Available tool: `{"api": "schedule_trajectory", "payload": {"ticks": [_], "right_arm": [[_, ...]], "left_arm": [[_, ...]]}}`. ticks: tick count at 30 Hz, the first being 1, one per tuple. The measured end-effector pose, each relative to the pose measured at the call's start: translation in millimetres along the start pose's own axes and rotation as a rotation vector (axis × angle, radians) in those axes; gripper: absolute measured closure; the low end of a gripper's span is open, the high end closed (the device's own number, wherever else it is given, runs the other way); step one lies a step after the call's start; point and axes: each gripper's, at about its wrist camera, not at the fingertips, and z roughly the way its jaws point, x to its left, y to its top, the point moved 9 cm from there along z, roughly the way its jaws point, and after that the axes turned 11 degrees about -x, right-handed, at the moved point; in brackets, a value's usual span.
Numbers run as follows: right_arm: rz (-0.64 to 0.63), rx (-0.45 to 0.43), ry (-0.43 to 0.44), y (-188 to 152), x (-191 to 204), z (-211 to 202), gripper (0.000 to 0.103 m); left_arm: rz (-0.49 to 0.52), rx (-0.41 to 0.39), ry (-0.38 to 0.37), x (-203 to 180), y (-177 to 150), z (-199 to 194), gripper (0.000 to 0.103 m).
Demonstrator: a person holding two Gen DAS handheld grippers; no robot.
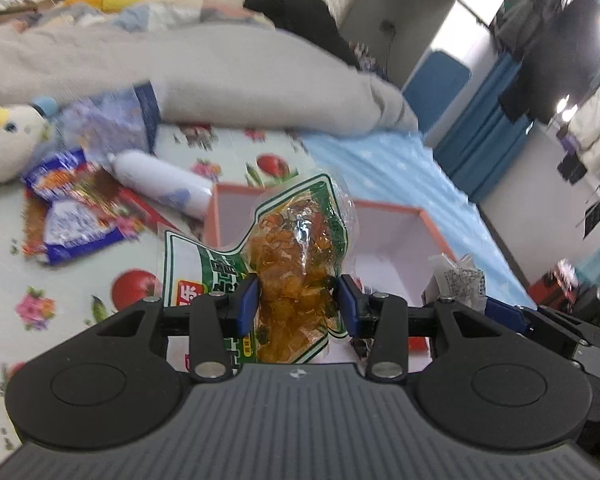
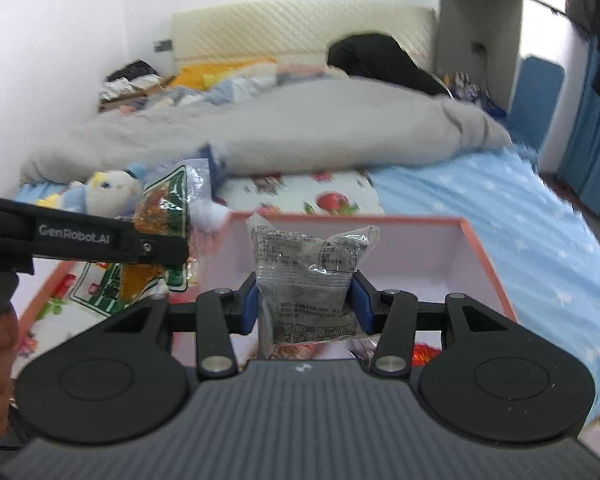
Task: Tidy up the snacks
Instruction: 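Carry both held packets up and over the pink box, then open both tools to drop the packets into the pink box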
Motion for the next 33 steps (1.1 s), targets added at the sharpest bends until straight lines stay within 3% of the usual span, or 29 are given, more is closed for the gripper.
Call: {"api": "schedule_trajectory", "payload": {"ticks": [11,16,19,21,22,33], "right_arm": [[0.079,0.223,-0.059,-71,-56,53,0.053],[0.100,0.278,-0.064,-88,-66,64,0.053],[0.126,0.286,-0.067,-89,-69,70,0.049],[0.138,0.289,-0.069,-88,-72,71,0.043],[0.133,0.287,-0.072,-88,-73,72,0.043],[0.121,0.193,-0.073,-58,-65,42,0.044]], "left_arm": [[0.022,0.206,-0.048,-8,-60,95,0.055],[0.039,0.244,-0.050,-10,-71,117,0.053],[0.047,0.257,-0.052,-13,-76,123,0.044],[0.048,0.269,-0.077,-19,-77,124,0.027],[0.044,0.270,-0.095,-22,-77,124,0.025],[0.063,0.168,-0.080,-30,-47,80,0.024]]}}
